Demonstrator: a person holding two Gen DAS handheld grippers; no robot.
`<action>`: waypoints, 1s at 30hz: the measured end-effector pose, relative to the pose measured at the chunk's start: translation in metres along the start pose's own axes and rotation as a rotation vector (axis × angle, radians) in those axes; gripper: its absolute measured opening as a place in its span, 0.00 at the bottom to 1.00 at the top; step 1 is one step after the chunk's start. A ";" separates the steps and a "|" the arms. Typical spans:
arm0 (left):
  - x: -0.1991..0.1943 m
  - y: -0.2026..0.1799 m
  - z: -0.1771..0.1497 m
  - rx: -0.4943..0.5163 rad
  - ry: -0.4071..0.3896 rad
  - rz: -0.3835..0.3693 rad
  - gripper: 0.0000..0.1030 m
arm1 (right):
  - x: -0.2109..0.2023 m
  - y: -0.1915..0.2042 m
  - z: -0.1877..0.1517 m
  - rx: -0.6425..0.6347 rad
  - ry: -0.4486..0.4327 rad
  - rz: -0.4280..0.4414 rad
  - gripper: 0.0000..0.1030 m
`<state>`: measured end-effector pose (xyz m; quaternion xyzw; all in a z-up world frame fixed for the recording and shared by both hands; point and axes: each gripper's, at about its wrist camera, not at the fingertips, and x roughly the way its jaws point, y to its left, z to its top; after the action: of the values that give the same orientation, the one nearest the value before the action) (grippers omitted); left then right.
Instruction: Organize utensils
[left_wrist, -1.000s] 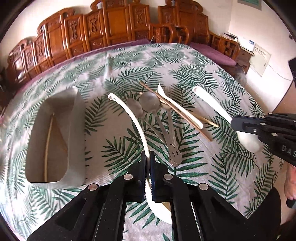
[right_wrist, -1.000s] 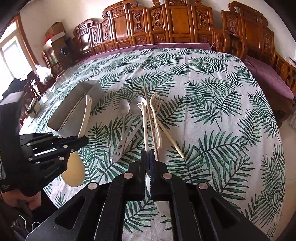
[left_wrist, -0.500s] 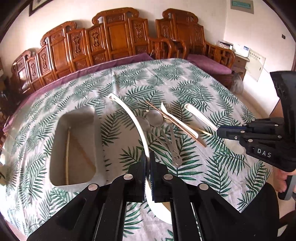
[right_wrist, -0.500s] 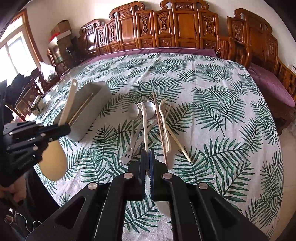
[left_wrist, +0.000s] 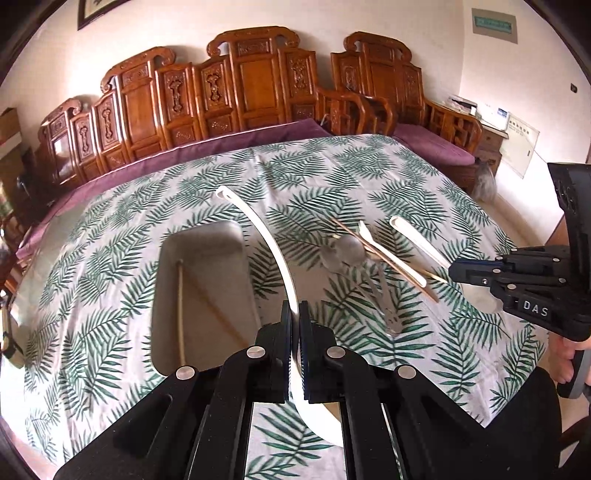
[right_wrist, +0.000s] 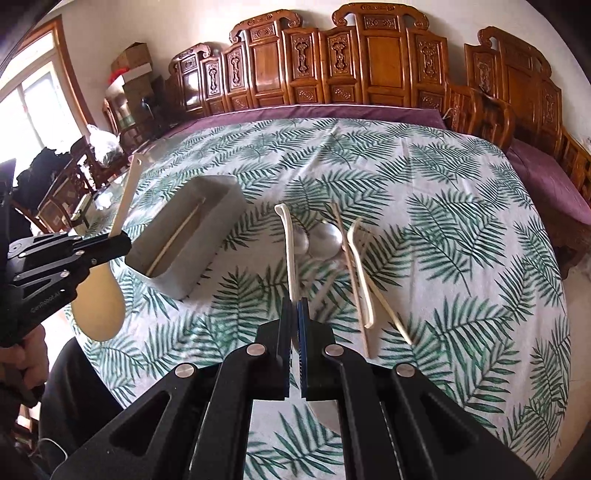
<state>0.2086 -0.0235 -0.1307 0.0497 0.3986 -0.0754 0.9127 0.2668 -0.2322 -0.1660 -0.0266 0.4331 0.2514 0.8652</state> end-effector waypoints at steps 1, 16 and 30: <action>0.000 0.004 0.000 -0.004 -0.001 0.003 0.03 | 0.001 0.004 0.003 -0.002 -0.002 0.004 0.04; 0.039 0.069 0.011 -0.062 0.045 0.036 0.03 | 0.024 0.057 0.048 -0.025 -0.016 0.061 0.04; 0.074 0.103 0.014 -0.053 0.102 0.021 0.03 | 0.057 0.092 0.066 -0.059 0.017 0.069 0.04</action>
<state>0.2864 0.0683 -0.1720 0.0335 0.4459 -0.0525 0.8929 0.3023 -0.1112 -0.1527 -0.0394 0.4334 0.2934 0.8512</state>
